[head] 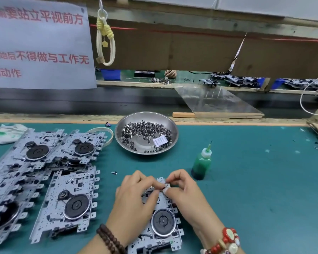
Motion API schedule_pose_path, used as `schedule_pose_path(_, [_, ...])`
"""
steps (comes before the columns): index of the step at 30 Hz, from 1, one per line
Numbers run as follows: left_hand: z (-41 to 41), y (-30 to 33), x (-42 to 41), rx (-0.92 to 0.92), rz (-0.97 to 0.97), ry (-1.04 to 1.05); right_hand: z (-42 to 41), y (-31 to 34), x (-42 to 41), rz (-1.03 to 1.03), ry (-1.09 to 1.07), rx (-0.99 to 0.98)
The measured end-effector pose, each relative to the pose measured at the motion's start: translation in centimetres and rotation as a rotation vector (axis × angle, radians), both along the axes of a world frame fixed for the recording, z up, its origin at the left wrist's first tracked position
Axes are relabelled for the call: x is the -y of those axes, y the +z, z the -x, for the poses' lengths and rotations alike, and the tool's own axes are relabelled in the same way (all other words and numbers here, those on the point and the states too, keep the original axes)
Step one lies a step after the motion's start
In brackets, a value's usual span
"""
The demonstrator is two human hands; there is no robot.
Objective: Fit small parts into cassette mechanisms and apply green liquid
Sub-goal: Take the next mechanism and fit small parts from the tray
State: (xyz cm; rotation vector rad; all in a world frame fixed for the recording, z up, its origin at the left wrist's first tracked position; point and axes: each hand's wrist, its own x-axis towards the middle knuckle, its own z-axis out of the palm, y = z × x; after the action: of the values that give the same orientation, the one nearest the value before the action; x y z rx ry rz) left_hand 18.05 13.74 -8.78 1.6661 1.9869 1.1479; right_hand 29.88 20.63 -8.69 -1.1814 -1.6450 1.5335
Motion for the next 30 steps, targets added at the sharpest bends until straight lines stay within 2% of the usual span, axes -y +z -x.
schedule_pose_path(9, [0.4,0.1,1.3,-0.311,0.005,-0.036,-0.3,-0.1,0.0,-0.009,0.048,0.026])
schedule_pose_path(12, [0.2,0.0,1.2,-0.262,-0.004,-0.011,-1.1,0.3,0.6,-0.018,0.055,-0.011])
schedule_pose_path(13, [0.3,-0.2,1.3,-0.218,-0.008,-0.007,-1.6,0.3,1.0,-0.061,0.004,-0.035])
schedule_pose_path(15, [0.6,-0.3,1.4,-0.122,-0.033,0.011,-3.1,0.4,1.4,-0.236,-0.249,-0.073])
schedule_pose_path(17, [0.7,-0.5,1.6,-0.06,-0.026,0.046,-4.7,0.5,1.1,-0.396,-0.529,-0.055])
schedule_pose_path(18, [0.8,-0.6,1.7,-0.052,-0.014,0.053,-5.3,0.4,0.6,-0.43,-0.582,-0.026])
schedule_pose_path(22, [0.9,-0.9,1.3,-0.023,0.024,0.026,-5.7,0.3,-2.9,-0.353,-0.381,0.279])
schedule_pose_path(24, [1.1,-0.9,0.9,0.01,0.043,0.041,-5.1,0.2,-4.1,-0.345,-0.247,0.356])
schedule_pose_path(28, [1.5,-0.8,0.3,0.078,0.05,0.071,-5.1,-0.2,-4.1,-0.41,-0.156,0.226])
schedule_pose_path(30, [1.5,-0.6,0.0,0.118,0.048,0.064,-5.1,0.2,-3.7,-0.363,-0.211,-0.023])
